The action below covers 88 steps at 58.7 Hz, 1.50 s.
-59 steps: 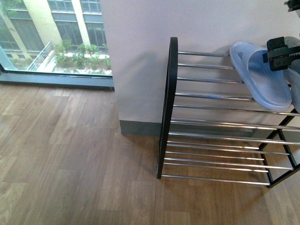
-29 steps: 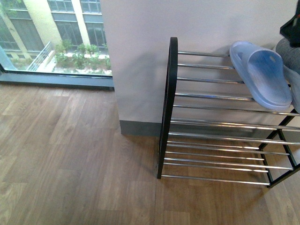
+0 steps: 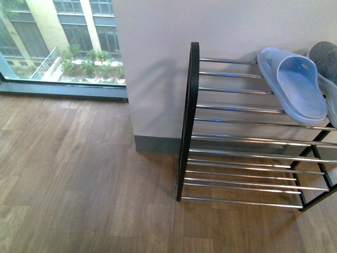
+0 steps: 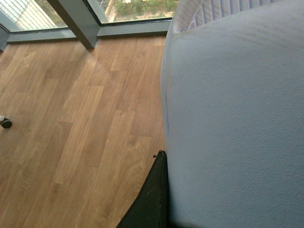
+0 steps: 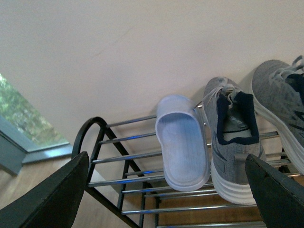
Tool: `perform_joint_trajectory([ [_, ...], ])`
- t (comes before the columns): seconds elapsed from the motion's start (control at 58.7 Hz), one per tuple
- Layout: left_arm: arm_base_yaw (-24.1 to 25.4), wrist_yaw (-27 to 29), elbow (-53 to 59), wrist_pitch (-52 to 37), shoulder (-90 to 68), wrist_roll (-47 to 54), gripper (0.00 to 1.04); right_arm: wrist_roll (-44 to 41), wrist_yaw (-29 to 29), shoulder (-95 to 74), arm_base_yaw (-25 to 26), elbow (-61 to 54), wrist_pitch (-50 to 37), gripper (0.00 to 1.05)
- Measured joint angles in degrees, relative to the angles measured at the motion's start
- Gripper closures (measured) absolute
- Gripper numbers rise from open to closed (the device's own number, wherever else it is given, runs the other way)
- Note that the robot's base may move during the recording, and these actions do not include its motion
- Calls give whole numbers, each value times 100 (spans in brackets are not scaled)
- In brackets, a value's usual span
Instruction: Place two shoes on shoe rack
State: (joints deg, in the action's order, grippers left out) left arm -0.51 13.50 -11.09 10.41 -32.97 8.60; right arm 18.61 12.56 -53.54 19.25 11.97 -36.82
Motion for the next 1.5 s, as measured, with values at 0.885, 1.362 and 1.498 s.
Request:
perform_joint_trajectory([
  [0.885,0,0,0,0,0,0,103,-1829,-538,1987,-1174,-1088,409,103],
  [1.362,0,0,0,0,0,0,103,-1834,-1241,3355,-1899,-1093,1679,103],
  [1.498,0,0,0,0,0,0,103,-1834,-1241,3626,-1902,-1093,1943,103],
])
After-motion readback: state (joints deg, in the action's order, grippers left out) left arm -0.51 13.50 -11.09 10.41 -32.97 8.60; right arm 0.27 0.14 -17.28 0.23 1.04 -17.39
